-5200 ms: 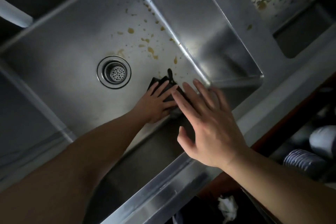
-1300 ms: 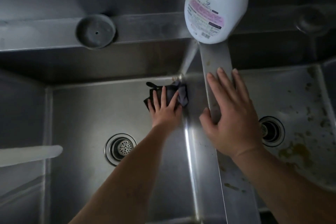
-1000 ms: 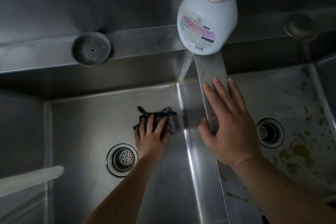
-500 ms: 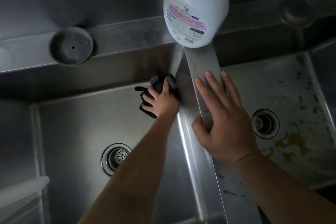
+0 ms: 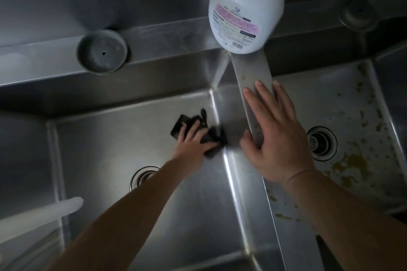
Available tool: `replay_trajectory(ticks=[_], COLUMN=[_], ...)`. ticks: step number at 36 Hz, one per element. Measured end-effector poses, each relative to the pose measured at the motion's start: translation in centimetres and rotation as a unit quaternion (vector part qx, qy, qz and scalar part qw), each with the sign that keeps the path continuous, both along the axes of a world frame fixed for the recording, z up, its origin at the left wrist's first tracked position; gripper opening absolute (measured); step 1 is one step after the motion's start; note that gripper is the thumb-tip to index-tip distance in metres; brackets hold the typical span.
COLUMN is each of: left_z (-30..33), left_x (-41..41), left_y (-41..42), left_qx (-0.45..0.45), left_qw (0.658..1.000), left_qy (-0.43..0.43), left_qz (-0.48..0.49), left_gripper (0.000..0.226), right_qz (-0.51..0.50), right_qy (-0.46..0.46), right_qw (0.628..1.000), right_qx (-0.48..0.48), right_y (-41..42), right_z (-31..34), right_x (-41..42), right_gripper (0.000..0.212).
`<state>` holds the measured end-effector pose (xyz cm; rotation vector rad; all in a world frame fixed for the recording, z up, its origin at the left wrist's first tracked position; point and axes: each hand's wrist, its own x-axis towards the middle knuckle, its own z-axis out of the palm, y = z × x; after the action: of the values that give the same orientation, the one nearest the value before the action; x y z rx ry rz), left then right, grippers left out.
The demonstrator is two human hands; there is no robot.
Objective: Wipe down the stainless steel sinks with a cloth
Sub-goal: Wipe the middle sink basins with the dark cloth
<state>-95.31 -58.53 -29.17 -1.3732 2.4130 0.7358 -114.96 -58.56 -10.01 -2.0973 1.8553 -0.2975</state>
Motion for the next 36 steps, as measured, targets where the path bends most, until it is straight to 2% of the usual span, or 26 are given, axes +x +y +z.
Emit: replay_trajectory(ticks=[3, 5, 9, 12, 14, 16, 26, 28, 31, 33, 36], left_z=[0.3, 0.3, 0.7, 0.8, 1.1, 1.3, 2.2, 2.4, 2.7, 3.1, 4.1], left_x=[1.0, 1.6, 3.0, 3.5, 3.7, 4.0, 4.8, 4.7, 4.6, 4.7, 5.2], left_y=[4.0, 6.1, 7.1, 5.5, 3.7, 1.8, -0.5, -0.6, -0.4, -0.2, -0.4], left_qx=[0.023, 0.004, -0.005, -0.019, -0.018, 0.006, 0.101, 0.082, 0.085, 0.095, 0.105], left_qw=[0.999, 0.999, 0.994, 0.975, 0.967, 0.972, 0.98, 0.983, 0.973, 0.968, 0.96], left_qy=[0.007, 0.003, -0.03, -0.016, -0.034, -0.048, -0.015, -0.03, -0.058, -0.074, -0.051], left_qz=[-0.047, -0.036, 0.102, 0.222, 0.253, 0.229, 0.171, 0.162, 0.207, 0.22, 0.255], left_gripper=[0.064, 0.067, 0.06, 0.081, 0.097, 0.098, 0.086, 0.076, 0.067, 0.05, 0.03], right_qz=[0.001, 0.002, -0.003, -0.005, -0.006, -0.006, -0.003, -0.001, 0.002, 0.002, 0.001], right_qy=[0.005, 0.006, -0.006, -0.016, -0.02, -0.018, -0.007, -0.002, 0.001, 0.001, -0.001], right_qw=[1.0, 1.0, 1.0, 1.0, 1.0, 1.0, 1.0, 1.0, 1.0, 1.0, 1.0], right_qx=[0.0, 0.0, -0.003, -0.011, -0.016, -0.019, -0.019, -0.015, -0.012, -0.012, -0.013], right_y=[0.0, 0.0, 0.0, 0.0, 0.0, 0.0, 0.0, 0.0, 0.0, 0.0, 0.1], right_z=[0.0, 0.0, 0.0, -0.1, -0.2, -0.2, -0.4, -0.4, -0.3, -0.3, -0.3], right_x=[0.0, -0.1, -0.1, -0.1, -0.1, -0.1, -0.2, -0.2, -0.2, -0.2, -0.1], right_gripper=[0.077, 0.077, 0.075, 0.074, 0.074, 0.074, 0.074, 0.074, 0.075, 0.074, 0.074])
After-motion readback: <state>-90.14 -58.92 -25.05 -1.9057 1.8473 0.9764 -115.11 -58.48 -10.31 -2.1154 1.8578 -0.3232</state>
